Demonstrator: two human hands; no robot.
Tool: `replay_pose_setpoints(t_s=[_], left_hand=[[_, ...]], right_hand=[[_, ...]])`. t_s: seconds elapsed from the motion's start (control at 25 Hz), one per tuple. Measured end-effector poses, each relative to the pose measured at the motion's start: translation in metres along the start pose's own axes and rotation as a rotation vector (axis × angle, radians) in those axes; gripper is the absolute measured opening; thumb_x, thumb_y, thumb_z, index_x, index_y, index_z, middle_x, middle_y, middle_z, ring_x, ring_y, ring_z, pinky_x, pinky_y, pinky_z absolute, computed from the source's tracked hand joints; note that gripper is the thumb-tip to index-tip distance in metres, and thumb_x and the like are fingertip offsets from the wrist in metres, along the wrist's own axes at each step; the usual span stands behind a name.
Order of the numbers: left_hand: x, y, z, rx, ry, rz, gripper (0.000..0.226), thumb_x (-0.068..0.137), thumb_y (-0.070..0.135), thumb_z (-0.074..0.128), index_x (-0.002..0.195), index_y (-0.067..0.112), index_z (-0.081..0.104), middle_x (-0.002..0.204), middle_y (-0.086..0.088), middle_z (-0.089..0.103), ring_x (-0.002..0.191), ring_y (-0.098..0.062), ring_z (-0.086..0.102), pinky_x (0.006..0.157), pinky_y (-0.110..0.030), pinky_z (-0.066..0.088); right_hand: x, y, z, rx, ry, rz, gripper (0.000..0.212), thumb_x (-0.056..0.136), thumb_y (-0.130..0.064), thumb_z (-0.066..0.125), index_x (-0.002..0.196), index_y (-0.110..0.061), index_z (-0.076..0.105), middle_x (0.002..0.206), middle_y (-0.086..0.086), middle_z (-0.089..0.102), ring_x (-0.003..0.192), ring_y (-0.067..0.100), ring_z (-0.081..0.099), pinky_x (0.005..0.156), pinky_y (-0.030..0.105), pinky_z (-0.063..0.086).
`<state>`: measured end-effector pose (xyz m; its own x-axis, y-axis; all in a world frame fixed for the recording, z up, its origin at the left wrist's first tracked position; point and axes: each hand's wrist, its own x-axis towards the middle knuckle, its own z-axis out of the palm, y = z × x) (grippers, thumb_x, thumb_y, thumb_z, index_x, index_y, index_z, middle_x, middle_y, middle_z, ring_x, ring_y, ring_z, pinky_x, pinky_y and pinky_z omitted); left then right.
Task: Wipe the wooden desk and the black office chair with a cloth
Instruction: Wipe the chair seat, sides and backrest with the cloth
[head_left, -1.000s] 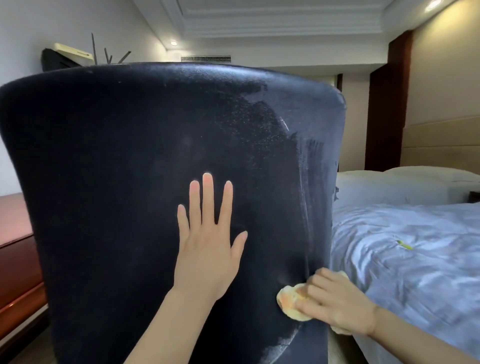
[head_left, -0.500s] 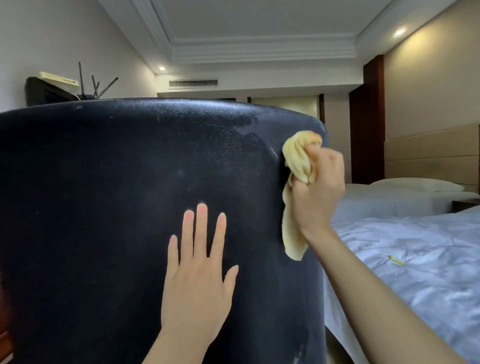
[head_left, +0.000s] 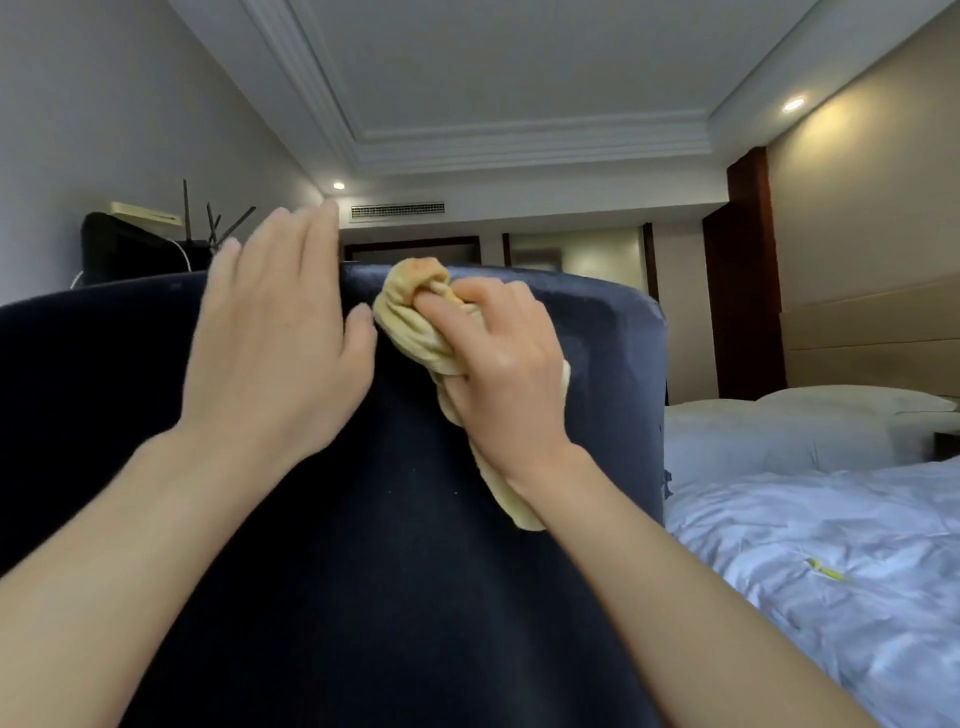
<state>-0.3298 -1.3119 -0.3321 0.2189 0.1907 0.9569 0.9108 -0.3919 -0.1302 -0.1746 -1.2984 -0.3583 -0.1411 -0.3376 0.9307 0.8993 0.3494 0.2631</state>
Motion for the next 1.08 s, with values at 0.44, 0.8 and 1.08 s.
replay_pose_setpoints(t_s=[0.44, 0.8, 1.08], left_hand=[[0.006, 0.009, 0.016, -0.077, -0.06, 0.095, 0.067, 0.088, 0.054, 0.034, 0.136, 0.007, 0.036, 0.123, -0.012, 0.042, 0.122, -0.029, 0.032, 0.115, -0.048, 0.001], [0.002, 0.0, 0.017, 0.16, -0.2, 0.263, 0.14, 0.05, 0.08, 0.06, 0.148, 0.012, -0.014, 0.146, -0.008, 0.007, 0.137, -0.029, 0.004, 0.114, -0.05, -0.007], [0.0, 0.003, 0.012, 0.433, -0.225, 0.294, 0.156, 0.045, 0.074, 0.075, 0.14, 0.003, -0.026, 0.146, -0.02, 0.004, 0.138, -0.037, 0.009, 0.115, -0.052, 0.004]], right_hand=[[-0.064, 0.086, -0.041, -0.121, 0.261, 0.78, 0.022, 0.082, 0.004, 0.05, 0.098, -0.001, 0.065, 0.097, 0.015, 0.057, 0.093, 0.025, 0.049, 0.081, 0.021, 0.038], [-0.078, -0.003, -0.021, 0.034, -0.031, 0.604, 0.04, 0.09, -0.035, 0.048, 0.123, -0.016, 0.058, 0.126, 0.002, 0.047, 0.113, 0.016, 0.038, 0.098, 0.026, 0.027], [-0.13, -0.021, -0.015, 0.058, -0.162, -0.066, 0.024, 0.08, -0.005, 0.066, 0.1, -0.017, 0.073, 0.102, 0.005, 0.07, 0.097, 0.023, 0.053, 0.079, 0.04, 0.048]])
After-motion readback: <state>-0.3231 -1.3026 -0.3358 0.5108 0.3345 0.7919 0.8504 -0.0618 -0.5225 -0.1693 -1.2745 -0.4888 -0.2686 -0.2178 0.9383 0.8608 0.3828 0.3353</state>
